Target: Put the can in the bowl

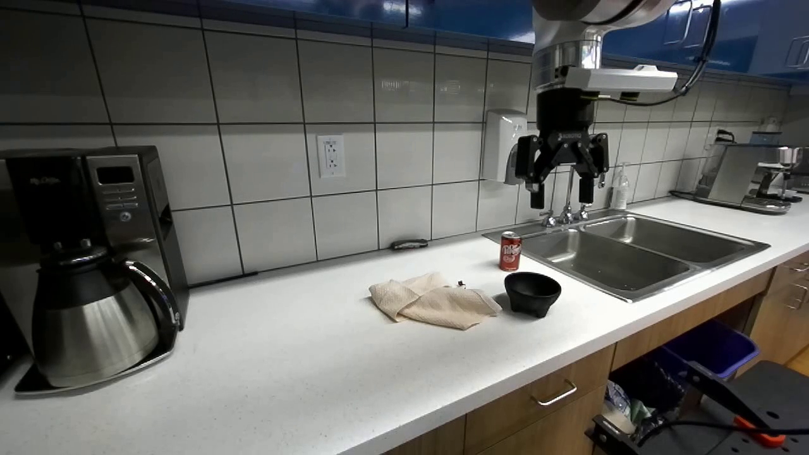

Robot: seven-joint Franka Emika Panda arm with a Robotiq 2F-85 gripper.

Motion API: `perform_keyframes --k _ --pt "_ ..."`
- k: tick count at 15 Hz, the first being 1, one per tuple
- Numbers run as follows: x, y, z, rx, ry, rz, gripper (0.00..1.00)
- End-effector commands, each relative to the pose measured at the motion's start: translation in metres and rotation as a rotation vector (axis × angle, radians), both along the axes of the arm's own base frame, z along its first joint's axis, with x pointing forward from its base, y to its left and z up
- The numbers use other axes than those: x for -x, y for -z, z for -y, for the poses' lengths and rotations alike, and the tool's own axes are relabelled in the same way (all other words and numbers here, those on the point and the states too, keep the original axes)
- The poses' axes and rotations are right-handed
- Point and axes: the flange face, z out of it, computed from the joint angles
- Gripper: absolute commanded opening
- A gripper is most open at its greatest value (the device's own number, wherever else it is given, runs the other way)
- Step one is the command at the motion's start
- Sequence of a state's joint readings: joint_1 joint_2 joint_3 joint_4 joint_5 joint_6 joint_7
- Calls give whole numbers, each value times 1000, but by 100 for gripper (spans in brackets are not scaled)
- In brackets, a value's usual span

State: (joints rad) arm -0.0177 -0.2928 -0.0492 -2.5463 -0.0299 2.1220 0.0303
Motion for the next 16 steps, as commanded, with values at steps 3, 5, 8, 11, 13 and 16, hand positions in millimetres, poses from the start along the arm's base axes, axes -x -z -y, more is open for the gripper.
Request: perform_keyframes --k 3,5,8,11,13,16 --pt "-19 25 30 -7 60 25 100" --pt "-27 36 39 -5 78 26 100" --pt "-42 54 51 -7 99 25 100" --pt "-59 69 62 -5 127 26 100" --pt "-71 78 69 0 144 22 100" --pt "-88 92 81 8 164 6 100"
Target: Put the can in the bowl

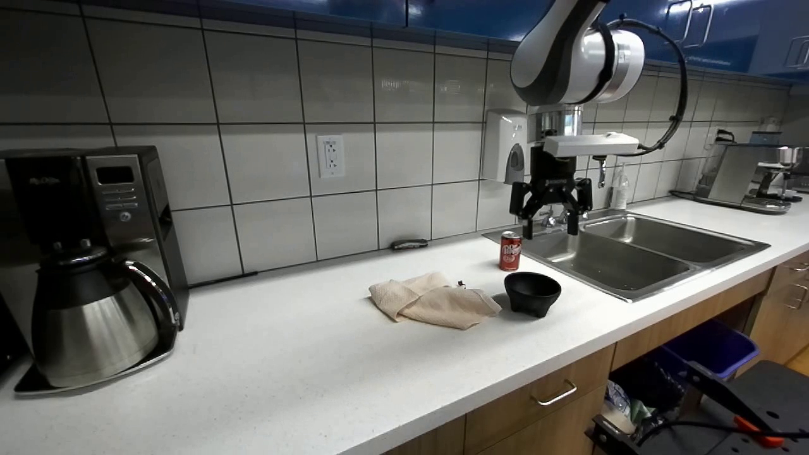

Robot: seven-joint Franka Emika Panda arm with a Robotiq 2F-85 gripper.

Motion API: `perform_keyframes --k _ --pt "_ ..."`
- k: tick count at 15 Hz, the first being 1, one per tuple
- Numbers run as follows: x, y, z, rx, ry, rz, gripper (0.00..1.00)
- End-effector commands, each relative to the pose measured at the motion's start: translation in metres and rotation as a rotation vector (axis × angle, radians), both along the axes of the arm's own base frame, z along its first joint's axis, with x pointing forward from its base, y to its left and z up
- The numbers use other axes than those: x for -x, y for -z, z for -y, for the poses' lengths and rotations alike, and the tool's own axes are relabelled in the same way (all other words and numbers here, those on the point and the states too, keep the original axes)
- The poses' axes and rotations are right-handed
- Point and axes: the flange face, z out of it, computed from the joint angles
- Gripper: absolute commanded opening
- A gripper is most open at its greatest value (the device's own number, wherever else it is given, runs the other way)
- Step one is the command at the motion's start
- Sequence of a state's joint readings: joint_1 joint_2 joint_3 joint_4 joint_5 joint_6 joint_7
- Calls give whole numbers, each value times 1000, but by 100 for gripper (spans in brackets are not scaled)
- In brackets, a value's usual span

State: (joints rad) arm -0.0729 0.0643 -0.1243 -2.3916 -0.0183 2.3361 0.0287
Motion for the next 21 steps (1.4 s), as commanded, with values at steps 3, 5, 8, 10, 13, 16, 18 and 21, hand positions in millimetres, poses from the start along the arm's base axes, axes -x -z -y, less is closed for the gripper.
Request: perform_keyframes --k 3,5,8,10,13,16,18,21 --pt "-40 20 26 7 54 -15 100" --pt "-51 26 37 15 76 -17 100" --pt "-67 36 53 15 111 -21 100" --pt "-76 44 63 7 139 -26 100" --pt "-89 56 79 -3 177 -30 100" --pt "-102 67 95 -6 223 -27 100" --pt "-110 72 104 -8 247 -26 100" --pt "-123 79 114 -11 279 -33 100"
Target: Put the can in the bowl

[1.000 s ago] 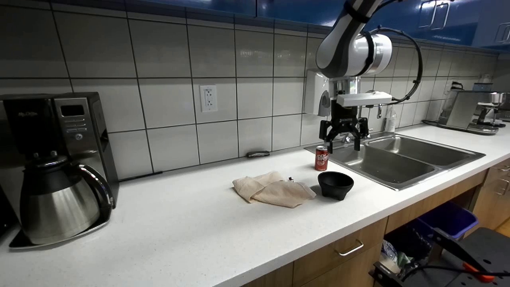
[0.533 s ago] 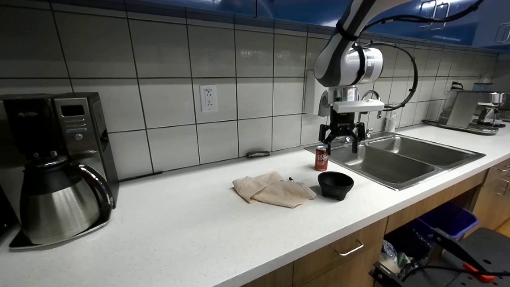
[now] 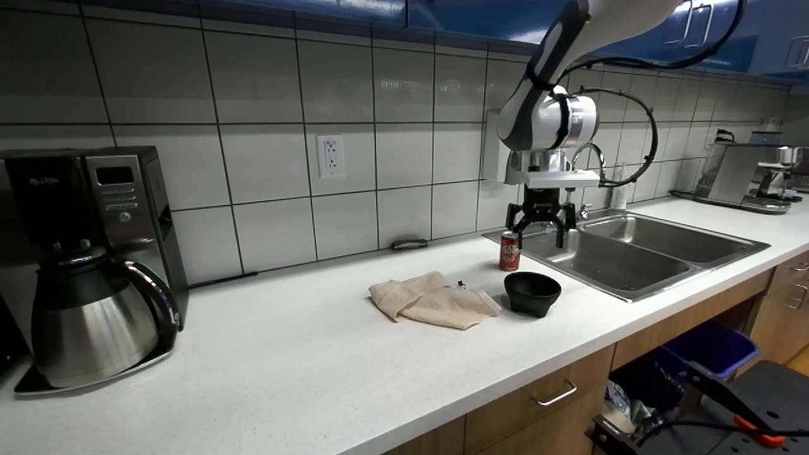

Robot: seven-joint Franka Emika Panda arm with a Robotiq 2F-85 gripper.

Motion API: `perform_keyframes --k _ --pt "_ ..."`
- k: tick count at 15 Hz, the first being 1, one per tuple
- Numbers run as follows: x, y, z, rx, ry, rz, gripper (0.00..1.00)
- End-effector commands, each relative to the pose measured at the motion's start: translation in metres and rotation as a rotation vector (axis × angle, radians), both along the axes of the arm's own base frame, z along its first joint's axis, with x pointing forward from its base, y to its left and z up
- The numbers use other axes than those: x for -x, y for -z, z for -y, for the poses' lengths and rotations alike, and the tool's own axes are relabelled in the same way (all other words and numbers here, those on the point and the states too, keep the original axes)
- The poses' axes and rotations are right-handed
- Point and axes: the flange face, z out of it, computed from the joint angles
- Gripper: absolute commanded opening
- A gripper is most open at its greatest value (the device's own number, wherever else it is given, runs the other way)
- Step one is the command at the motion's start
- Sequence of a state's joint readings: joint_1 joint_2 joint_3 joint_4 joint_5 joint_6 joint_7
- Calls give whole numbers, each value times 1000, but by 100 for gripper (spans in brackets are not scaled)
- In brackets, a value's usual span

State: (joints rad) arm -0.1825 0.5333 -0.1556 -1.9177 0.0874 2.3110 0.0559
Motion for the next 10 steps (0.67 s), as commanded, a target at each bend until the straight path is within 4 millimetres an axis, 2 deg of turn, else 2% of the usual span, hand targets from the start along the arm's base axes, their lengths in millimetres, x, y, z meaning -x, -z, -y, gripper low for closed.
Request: perform_keyframes --k 1,10 --pt "-22 4 13 -16 61 -22 100" --pt "-62 17 34 -11 135 -50 100"
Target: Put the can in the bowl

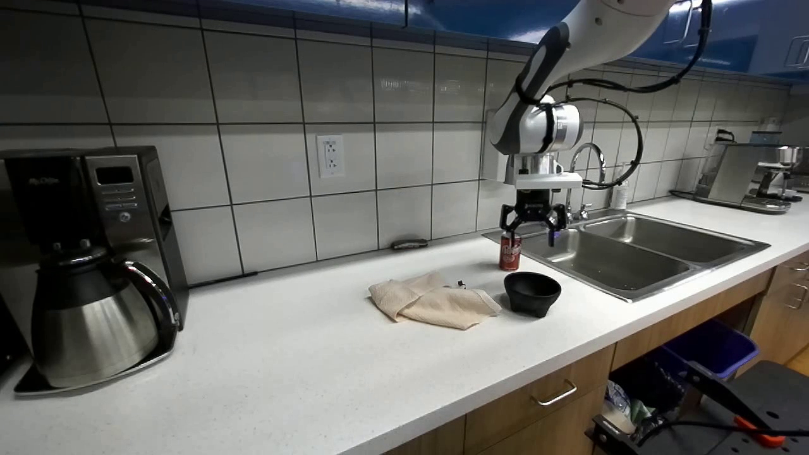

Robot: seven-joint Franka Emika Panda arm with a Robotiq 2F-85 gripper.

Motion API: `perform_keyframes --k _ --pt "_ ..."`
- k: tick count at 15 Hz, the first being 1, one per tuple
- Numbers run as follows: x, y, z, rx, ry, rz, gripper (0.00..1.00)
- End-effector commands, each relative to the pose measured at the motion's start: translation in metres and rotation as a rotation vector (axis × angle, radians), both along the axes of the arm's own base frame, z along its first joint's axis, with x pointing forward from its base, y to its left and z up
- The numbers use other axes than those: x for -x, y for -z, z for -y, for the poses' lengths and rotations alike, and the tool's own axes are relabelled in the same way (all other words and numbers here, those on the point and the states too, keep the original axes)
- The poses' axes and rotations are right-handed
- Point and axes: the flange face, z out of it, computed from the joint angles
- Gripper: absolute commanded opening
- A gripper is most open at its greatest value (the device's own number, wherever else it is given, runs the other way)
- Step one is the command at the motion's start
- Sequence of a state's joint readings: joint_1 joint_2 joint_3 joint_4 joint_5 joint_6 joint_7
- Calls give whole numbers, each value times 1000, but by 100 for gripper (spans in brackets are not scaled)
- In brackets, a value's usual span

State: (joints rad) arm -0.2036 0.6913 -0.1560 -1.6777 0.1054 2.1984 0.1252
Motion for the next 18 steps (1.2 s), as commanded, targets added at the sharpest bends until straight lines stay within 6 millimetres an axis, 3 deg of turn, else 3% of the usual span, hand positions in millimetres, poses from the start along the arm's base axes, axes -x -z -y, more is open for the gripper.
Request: perform_keyframes --k 1,10,18 --pt "-22 5 16 -12 61 -26 100" --pt "-54 32 36 -26 138 -51 100" --pt "-77 36 47 -24 179 -62 100"
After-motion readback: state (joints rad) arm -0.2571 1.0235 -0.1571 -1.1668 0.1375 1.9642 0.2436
